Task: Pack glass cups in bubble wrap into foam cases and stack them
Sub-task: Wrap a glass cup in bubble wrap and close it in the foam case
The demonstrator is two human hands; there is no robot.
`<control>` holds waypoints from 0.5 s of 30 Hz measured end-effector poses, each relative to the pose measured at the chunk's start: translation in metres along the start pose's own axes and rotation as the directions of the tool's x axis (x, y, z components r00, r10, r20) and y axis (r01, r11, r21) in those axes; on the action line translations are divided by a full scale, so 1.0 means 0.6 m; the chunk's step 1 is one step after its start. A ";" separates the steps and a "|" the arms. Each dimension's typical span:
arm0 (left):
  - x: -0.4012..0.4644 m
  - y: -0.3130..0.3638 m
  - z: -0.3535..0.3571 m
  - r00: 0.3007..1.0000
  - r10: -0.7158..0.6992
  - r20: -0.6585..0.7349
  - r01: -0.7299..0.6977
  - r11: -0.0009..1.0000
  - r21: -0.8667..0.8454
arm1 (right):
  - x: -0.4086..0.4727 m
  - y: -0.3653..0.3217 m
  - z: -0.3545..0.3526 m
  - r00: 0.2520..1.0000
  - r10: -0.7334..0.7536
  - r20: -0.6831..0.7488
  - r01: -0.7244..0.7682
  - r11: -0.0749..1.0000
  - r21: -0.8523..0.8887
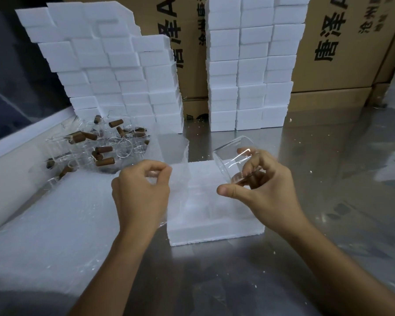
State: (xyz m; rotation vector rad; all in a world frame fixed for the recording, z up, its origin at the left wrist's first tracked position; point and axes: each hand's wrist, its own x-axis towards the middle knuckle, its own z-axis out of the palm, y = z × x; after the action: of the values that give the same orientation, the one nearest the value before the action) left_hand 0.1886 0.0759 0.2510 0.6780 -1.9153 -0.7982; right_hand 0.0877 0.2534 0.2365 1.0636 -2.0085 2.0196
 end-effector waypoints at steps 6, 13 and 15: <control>0.000 0.002 0.001 0.992 -0.035 0.118 0.031 0.999 0.041 | 0.006 -0.022 0.004 0.990 0.135 0.033 -0.139 0.971 0.196; -0.025 0.017 0.009 0.933 0.315 0.173 -0.338 0.933 0.127 | 0.027 -0.112 0.041 0.890 0.142 0.433 -0.427 0.591 0.685; -0.031 0.018 0.013 0.898 0.395 0.192 -0.426 0.890 0.163 | 0.026 -0.132 0.060 0.874 0.145 0.464 -0.467 0.514 0.719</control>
State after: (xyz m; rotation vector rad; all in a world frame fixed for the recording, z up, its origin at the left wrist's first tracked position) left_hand 0.1880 0.0984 0.2463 0.3085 -2.2005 -0.3978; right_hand 0.1319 0.2244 0.3071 1.3168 -1.3592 3.3659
